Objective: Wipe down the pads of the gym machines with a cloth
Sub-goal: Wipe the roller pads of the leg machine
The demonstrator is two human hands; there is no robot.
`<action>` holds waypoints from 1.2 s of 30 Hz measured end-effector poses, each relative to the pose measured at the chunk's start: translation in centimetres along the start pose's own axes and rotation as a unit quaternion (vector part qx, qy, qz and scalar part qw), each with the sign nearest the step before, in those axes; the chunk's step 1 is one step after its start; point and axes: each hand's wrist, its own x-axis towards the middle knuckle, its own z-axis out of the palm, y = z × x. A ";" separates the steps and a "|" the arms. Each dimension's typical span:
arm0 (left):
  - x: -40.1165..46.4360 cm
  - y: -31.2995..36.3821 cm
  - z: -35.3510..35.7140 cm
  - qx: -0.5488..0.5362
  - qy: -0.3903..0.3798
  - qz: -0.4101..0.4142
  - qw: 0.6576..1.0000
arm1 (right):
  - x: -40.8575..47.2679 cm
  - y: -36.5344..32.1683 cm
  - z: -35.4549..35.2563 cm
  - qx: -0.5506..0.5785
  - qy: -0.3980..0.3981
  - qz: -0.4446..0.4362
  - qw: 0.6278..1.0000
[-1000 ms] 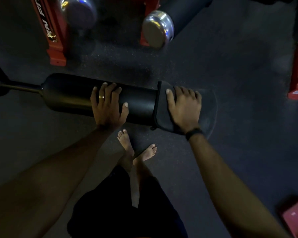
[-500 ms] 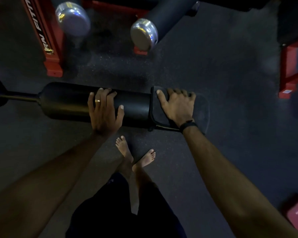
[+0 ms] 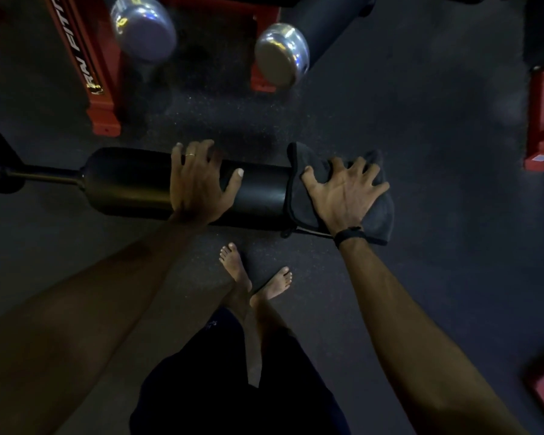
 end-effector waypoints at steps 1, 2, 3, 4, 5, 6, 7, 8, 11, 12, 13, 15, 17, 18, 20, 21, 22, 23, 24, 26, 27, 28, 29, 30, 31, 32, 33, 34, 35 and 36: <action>0.0 0.0 0.0 0.001 -0.004 0.000 1.000 | 0.2 -0.2 -0.1 0.000 0.001 -0.005 1.000; -0.1 0.1 0.0 0.002 -0.012 0.000 1.000 | 0.4 -0.2 -0.2 -0.007 0.000 -0.013 1.000; -0.1 0.0 0.0 0.003 -0.022 -0.002 1.000 | 0.8 -0.2 -0.3 -0.016 -0.002 -0.021 1.000; -0.1 0.0 0.1 0.004 -0.033 -0.006 0.999 | 1.4 -0.3 -0.4 -0.024 -0.011 -0.028 0.999; -0.1 0.0 0.1 0.002 -0.041 -0.008 0.999 | 2.2 -0.5 -0.6 -0.028 -0.033 -0.033 0.999; -0.2 -0.1 0.2 -0.001 -0.045 -0.007 0.999 | 3.2 -0.7 -0.7 -0.033 -0.067 -0.038 0.997; -0.1 -0.1 0.3 -0.004 -0.043 -0.006 0.999 | 4.4 -1.0 -0.8 -0.036 -0.110 -0.040 0.992; 0.0 -0.1 0.3 -0.007 -0.038 -0.005 0.999 | 5.6 -1.4 -0.7 -0.036 -0.164 -0.039 0.985; -0.2 0.0 0.1 -0.012 -0.018 -0.003 1.000 | 7.6 -2.5 -0.5 -0.020 -0.264 -0.027 0.964; -0.3 -0.1 0.2 -0.011 -0.010 -0.006 1.000 | 7.3 -2.4 -0.4 -0.010 -0.242 -0.035 0.970; -0.8 -0.2 0.4 -0.006 -0.003 -0.009 1.000 | 6.0 -2.2 -0.3 0.001 -0.182 -0.050 0.982; -2.1 -0.2 1.2 0.005 0.025 -0.012 1.000 | 1.3 -0.9 -0.2 0.031 -0.023 -0.070 0.997; -2.8 -0.3 1.7 0.012 0.053 -0.008 0.998 | -4.1 0.4 0.2 0.077 0.042 -0.068 0.994; -2.9 -0.3 1.9 0.014 0.060 -0.007 0.998 | -6.0 0.8 0.7 0.086 0.046 -0.070 0.993; -2.8 -0.3 1.9 0.015 0.061 -0.012 0.998 | -7.1 1.1 1.3 0.085 0.046 -0.079 0.992; -2.6 -0.3 2.0 0.015 0.066 -0.012 0.998 | -6.2 0.8 1.2 0.087 0.044 -0.083 0.992; -2.6 -0.3 2.0 0.013 0.072 -0.011 0.997 | -4.9 0.4 0.8 0.077 0.036 -0.081 0.993; -2.7 -0.3 2.0 0.011 0.079 -0.009 0.997 | -3.1 -0.2 0.2 0.057 0.014 -0.078 0.995; -2.8 -0.4 2.1 0.014 0.086 -0.006 0.996 | -1.0 -0.9 -0.4 0.030 -0.028 -0.076 0.996; -3.2 -0.4 2.4 0.019 0.102 -0.001 0.995 | 3.8 -1.9 -1.0 0.004 -0.176 -0.064 0.982; -3.3 -0.4 2.5 0.018 0.110 0.002 0.994 | 6.0 -2.2 -1.2 0.010 -0.259 -0.049 0.965; -3.4 -0.4 2.7 0.017 0.119 0.002 0.993 | 7.6 -2.4 -1.1 0.024 -0.329 -0.034 0.943; -3.4 -0.6 2.8 0.019 0.129 0.005 0.991 | 8.6 -2.7 -0.8 0.033 -0.367 -0.029 0.929; -3.4 -0.5 3.0 0.018 0.134 0.005 0.991 | 8.8 -2.8 -0.6 0.031 -0.373 -0.029 0.927; -3.4 -0.4 3.1 0.018 0.135 0.004 0.991 | 8.4 -2.8 -0.6 0.026 -0.346 -0.043 0.937; -3.7 -0.4 3.2 0.020 0.129 0.003 0.991 | 7.3 -2.6 -0.6 0.017 -0.289 -0.063 0.955; -4.4 -0.3 3.2 0.018 0.124 -0.001 0.992 | 5.3 -2.1 -0.5 0.013 -0.212 -0.081 0.974; -5.2 -0.2 3.3 0.013 0.123 -0.005 0.992 | 3.1 -1.5 -0.6 0.021 -0.129 -0.096 0.987; -5.9 -0.1 3.4 0.005 0.120 -0.008 0.993 | 0.7 -0.8 -0.7 0.039 -0.065 -0.106 0.991; -6.8 0.1 3.4 -0.003 0.114 -0.010 0.993 | -1.7 -0.2 -0.7 0.061 -0.027 -0.109 0.992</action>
